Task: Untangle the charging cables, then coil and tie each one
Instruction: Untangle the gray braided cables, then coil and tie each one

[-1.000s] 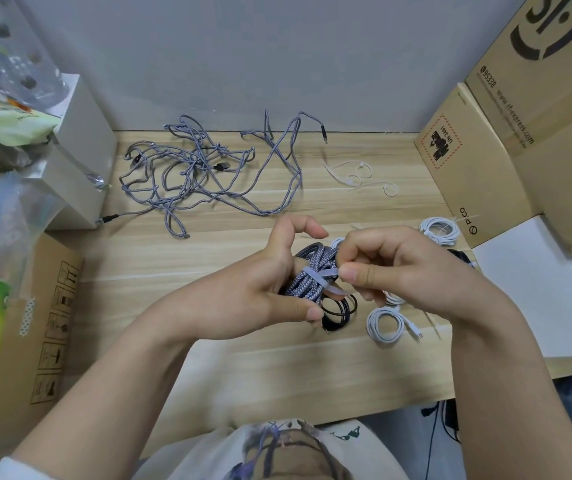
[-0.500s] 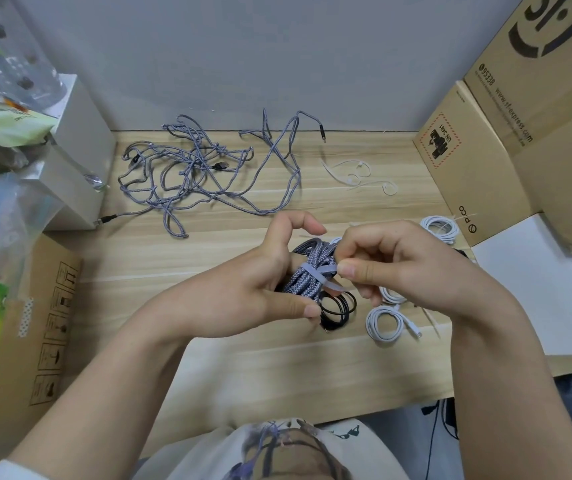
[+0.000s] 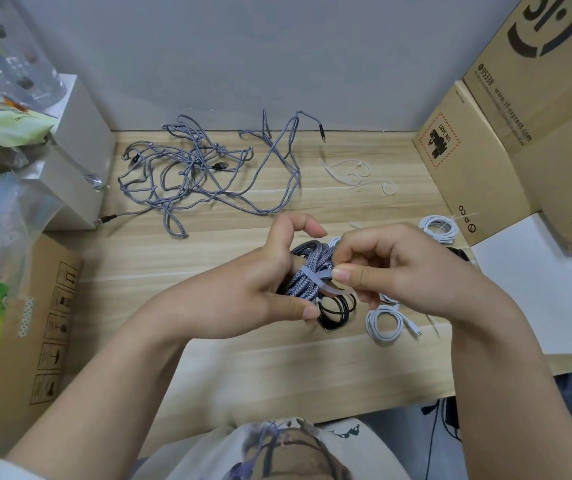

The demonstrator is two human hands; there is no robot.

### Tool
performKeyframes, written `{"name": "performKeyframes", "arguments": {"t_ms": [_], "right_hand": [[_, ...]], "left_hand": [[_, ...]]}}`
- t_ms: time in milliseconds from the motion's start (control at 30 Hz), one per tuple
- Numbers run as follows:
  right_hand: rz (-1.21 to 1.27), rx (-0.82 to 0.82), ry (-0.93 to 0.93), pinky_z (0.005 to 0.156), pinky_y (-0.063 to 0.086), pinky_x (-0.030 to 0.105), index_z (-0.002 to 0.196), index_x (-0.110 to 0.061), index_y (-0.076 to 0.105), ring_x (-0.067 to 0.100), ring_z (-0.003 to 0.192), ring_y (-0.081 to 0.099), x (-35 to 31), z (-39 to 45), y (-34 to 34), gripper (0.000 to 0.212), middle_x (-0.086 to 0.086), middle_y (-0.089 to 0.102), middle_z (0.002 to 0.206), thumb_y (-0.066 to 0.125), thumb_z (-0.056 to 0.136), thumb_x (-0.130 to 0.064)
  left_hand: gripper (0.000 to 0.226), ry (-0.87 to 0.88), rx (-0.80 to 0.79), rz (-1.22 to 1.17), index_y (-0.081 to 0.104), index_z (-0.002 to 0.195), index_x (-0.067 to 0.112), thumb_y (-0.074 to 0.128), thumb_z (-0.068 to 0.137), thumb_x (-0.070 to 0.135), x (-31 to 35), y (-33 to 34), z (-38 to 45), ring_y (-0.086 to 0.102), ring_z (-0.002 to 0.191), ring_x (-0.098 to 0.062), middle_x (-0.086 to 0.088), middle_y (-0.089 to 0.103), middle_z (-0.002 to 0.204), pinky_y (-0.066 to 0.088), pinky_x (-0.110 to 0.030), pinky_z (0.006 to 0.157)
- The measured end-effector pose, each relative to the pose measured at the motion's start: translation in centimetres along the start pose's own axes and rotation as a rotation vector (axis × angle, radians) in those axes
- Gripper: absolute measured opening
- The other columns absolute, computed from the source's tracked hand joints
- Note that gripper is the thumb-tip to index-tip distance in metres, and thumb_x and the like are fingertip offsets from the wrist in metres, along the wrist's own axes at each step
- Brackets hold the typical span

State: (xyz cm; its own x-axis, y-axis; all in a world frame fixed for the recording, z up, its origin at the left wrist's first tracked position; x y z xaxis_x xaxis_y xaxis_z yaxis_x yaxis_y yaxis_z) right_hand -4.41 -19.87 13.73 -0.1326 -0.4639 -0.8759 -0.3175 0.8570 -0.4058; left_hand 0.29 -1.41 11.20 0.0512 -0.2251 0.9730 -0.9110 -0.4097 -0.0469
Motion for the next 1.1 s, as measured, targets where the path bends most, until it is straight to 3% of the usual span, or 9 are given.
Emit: {"name": "performKeyframes", "arguments": {"t_ms": [133, 333, 467, 533, 600, 700, 833, 967, 1100], "right_hand": [[-0.123, 0.012, -0.002, 0.052, 0.046, 0.027, 0.062, -0.024, 0.056, 0.01, 0.048, 0.054, -0.2, 0.1, 0.4, 0.029, -0.005, 0.051, 0.05, 0.066, 0.086, -0.01], [-0.133, 0.119, -0.082, 0.051, 0.04, 0.016, 0.062, -0.026, 0.056, 0.003, 0.046, 0.05, -0.2, 0.3, 1.2, 0.022, -0.012, 0.053, 0.049, 0.066, 0.081, -0.019], [0.233, 0.35, -0.145, 0.051, 0.043, 0.02, 0.067, -0.021, 0.059, 0.011, 0.045, 0.05, -0.1, 0.0, 1.1, 0.013, -0.006, 0.051, 0.047, 0.064, 0.079, -0.021], [0.443, 0.454, -0.208, 0.057, 0.045, 0.021, 0.066, -0.024, 0.061, 0.013, 0.049, 0.053, -0.2, -0.4, 0.8, 0.017, -0.005, 0.051, 0.05, 0.07, 0.08, -0.026], [0.524, 0.466, -0.252, 0.066, 0.049, 0.024, 0.065, -0.028, 0.063, 0.015, 0.054, 0.057, -0.3, -0.6, 0.8, 0.014, -0.004, 0.052, 0.052, 0.065, 0.077, -0.033], [0.526, 0.465, -0.249, 0.074, 0.049, 0.03, 0.067, -0.027, 0.065, 0.015, 0.054, 0.057, -0.5, -0.5, 1.3, 0.012, -0.002, 0.054, 0.052, 0.065, 0.076, -0.034], [0.536, 0.513, -0.183, 0.051, 0.042, 0.016, 0.067, -0.017, 0.064, 0.013, 0.042, 0.051, -1.1, -0.3, 1.4, 0.013, 0.022, 0.052, 0.055, 0.076, 0.071, -0.017], [0.4, 0.546, -0.165, 0.048, 0.043, 0.013, 0.064, -0.009, 0.06, 0.01, 0.04, 0.054, -1.5, -0.2, 1.0, 0.014, -0.004, 0.054, 0.044, 0.071, 0.071, -0.008], [0.294, 0.503, -0.143, 0.058, 0.046, 0.005, 0.062, -0.004, 0.06, 0.008, 0.039, 0.054, -2.0, -0.1, 0.6, 0.019, -0.006, 0.055, 0.042, 0.07, 0.075, 0.006]], "left_hand": [[0.052, -0.018, 0.013, 0.068, 0.022, 0.113, 0.037, 0.057, 0.081, 0.018, 0.0, -0.1, 0.0, 0.05, 0.072, -0.019, -0.01, 0.064, 0.084, 0.041, -0.026, 0.066], [0.051, -0.012, 0.046, 0.045, 0.023, 0.115, 0.033, 0.06, 0.086, 0.013, 0.3, -0.2, -0.1, 0.053, 0.072, -0.015, -0.005, 0.063, 0.08, 0.043, -0.021, 0.066], [0.056, 0.03, 0.183, -0.117, 0.026, 0.111, 0.03, 0.066, 0.079, 0.007, 0.4, -0.2, 0.0, 0.059, 0.073, -0.015, -0.006, 0.071, 0.09, 0.046, -0.024, 0.067], [0.056, 0.052, 0.29, -0.135, 0.028, 0.109, 0.031, 0.067, 0.073, 0.014, 0.3, -0.2, 0.1, 0.066, 0.087, -0.023, -0.005, 0.072, 0.102, 0.052, -0.035, 0.08], [0.055, 0.085, 0.385, -0.055, 0.029, 0.109, 0.034, 0.067, 0.072, 0.018, 0.4, -0.2, 0.2, 0.067, 0.098, -0.019, 0.004, 0.072, 0.103, 0.051, -0.042, 0.092], [0.049, 0.14, 0.541, 0.137, 0.038, 0.111, 0.034, 0.07, 0.076, 0.024, 0.4, 0.0, 0.2, 0.066, 0.094, -0.007, 0.018, 0.071, 0.099, 0.051, -0.036, 0.089], [0.041, 0.2, 0.734, 0.543, 0.061, 0.112, 0.023, 0.061, 0.078, 0.047, 0.3, 0.0, 0.3, 0.056, 0.082, 0.006, 0.018, 0.07, 0.08, 0.035, -0.025, 0.095], [0.028, 0.224, 0.624, 0.288, 0.063, 0.107, 0.036, 0.061, 0.079, 0.043, 0.7, -0.3, 0.2, 0.055, 0.075, 0.004, 0.012, 0.066, 0.07, 0.038, -0.044, 0.091], [0.031, 0.249, 0.456, -0.003, 0.065, 0.109, 0.029, 0.064, 0.081, 0.017, 1.2, -0.3, 0.1, 0.055, 0.067, -0.004, 0.002, 0.065, 0.085, 0.046, -0.018, 0.066]]}}
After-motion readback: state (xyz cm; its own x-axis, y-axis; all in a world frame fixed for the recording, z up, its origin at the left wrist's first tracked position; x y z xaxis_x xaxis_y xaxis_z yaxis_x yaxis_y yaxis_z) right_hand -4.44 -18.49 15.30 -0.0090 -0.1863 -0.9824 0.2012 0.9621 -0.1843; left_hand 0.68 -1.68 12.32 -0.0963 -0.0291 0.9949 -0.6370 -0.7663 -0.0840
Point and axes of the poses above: each hand's wrist, its own z-axis towards the middle knuckle, its own y-axis out of the palm, x = y × z, the point moved 1 cm from there along z, towards the middle knuckle
